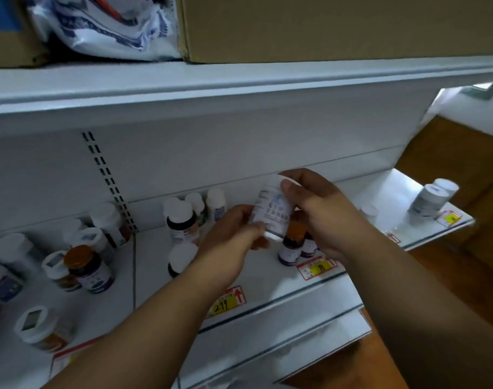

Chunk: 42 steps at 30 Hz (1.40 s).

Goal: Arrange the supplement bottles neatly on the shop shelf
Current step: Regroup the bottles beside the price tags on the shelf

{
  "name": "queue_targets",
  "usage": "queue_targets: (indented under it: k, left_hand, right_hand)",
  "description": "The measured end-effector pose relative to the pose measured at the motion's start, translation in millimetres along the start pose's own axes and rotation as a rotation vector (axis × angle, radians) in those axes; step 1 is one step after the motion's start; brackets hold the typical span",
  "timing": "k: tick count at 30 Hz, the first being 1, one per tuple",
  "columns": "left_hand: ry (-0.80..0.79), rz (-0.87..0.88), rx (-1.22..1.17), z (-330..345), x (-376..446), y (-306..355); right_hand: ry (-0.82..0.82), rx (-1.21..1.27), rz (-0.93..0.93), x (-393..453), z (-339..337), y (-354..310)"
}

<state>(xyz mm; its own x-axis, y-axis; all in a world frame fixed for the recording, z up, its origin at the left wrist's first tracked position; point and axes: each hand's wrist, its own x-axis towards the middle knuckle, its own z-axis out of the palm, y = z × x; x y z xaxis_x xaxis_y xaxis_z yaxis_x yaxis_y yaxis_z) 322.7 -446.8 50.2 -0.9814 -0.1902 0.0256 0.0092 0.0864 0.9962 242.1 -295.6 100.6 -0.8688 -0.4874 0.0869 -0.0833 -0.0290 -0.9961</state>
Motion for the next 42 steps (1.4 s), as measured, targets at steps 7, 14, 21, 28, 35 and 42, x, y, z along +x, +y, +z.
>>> queue_targets:
  k: [7, 14, 21, 28, 35, 42]
  left_hand:
    - [-0.184, 0.026, -0.155, 82, 2, 1]
    - [-0.216, 0.129, 0.066, 223, 12, 4]
    - [-0.169, 0.181, 0.232, 372, 47, 6]
    - [-0.166, 0.181, 0.365, 424, 111, -8]
    - [-0.071, 0.306, 0.504, 456, 191, -5]
    - [0.169, 0.459, 0.926, 485, 253, -16]
  right_hand:
    - [0.113, -0.083, -0.059, -40, -80, -7]
    - [0.244, -0.212, -0.049, -89, -218, 0]
    - [0.316, -0.306, 0.032, -118, -368, 16]
    - [0.303, -0.352, 0.049, -73, -436, 35]
    - [0.275, -0.385, 0.072, -15, -500, 51]
    - [0.184, -0.661, 0.128, 54, -571, 80]
